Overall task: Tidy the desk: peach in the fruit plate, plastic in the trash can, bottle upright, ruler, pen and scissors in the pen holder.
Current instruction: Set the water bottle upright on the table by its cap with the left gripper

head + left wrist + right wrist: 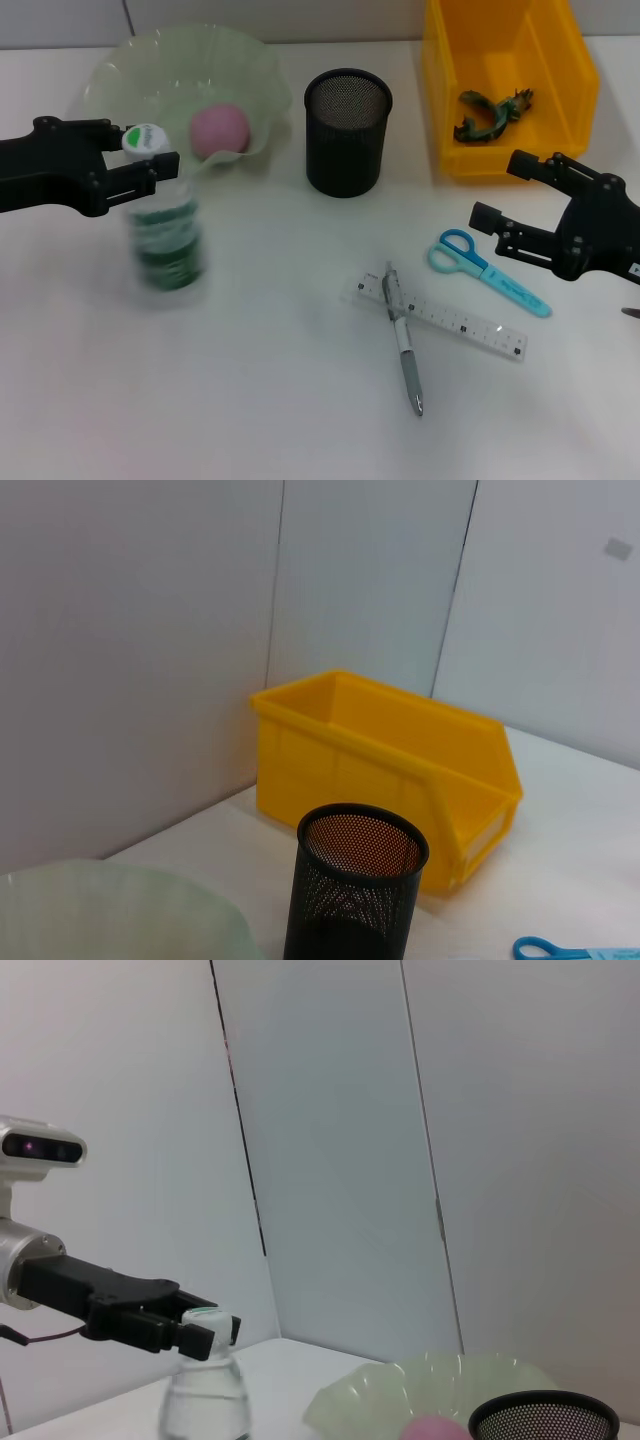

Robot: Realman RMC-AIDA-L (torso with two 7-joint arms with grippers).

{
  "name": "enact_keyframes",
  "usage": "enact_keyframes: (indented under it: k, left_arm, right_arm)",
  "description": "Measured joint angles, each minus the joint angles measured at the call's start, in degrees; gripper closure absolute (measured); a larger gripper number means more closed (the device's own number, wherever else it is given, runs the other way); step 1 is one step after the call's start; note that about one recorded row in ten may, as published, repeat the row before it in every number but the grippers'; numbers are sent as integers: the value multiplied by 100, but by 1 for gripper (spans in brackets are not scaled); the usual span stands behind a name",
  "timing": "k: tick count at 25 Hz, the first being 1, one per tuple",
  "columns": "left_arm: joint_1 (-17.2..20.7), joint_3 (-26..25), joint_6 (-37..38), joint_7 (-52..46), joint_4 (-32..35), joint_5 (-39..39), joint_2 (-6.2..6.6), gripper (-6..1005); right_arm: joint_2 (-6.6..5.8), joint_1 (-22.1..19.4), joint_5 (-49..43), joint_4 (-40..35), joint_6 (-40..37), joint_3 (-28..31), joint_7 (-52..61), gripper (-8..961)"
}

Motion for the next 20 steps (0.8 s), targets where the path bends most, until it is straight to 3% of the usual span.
enact_keyframes:
  k: [20]
  left_arm:
    - [-436, -387, -287, 811, -618, 72, 3, 550]
  right_arm:
    - [0, 8, 57, 29, -216, 36, 16, 113]
